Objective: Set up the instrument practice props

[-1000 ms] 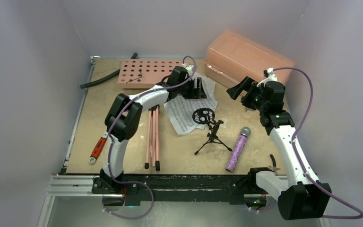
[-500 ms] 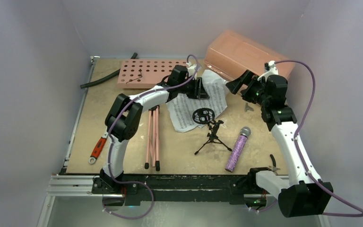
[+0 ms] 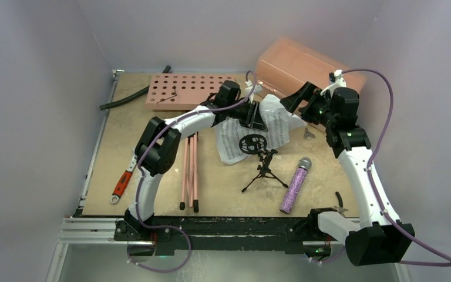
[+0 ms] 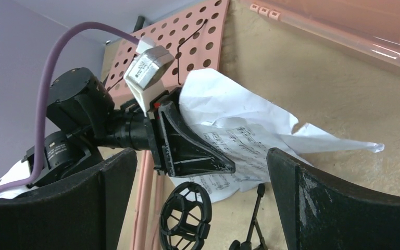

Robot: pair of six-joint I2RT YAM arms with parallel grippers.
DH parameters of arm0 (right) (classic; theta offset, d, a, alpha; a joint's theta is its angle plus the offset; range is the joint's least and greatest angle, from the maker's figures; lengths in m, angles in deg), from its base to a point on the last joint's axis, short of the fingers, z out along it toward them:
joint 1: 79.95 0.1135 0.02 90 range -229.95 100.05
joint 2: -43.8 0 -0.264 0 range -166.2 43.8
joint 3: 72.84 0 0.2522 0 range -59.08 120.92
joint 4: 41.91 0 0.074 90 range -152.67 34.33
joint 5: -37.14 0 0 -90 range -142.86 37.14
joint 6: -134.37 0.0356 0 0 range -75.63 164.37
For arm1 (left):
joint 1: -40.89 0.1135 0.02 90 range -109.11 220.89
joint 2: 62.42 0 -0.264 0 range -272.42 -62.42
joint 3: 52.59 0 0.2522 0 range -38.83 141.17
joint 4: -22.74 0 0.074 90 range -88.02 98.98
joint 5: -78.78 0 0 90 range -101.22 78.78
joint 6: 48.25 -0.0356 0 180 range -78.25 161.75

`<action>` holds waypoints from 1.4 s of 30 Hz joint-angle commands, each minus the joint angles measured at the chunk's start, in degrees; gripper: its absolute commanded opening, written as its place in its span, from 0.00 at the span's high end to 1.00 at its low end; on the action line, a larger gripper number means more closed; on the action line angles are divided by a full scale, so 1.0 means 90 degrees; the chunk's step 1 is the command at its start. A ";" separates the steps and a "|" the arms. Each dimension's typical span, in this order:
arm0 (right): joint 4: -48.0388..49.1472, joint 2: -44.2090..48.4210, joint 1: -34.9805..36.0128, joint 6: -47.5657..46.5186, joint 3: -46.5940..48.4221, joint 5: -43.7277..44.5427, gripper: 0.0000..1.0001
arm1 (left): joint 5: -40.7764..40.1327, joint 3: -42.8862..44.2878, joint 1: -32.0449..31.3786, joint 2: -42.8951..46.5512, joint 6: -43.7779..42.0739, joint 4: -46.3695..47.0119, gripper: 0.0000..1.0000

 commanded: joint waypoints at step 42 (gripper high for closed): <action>-0.0039 -0.3570 0.1093 -0.2021 0.1923 -0.0618 0.29 | -0.6769 -0.1217 -0.0015 0.3525 -0.1134 -0.2210 0.01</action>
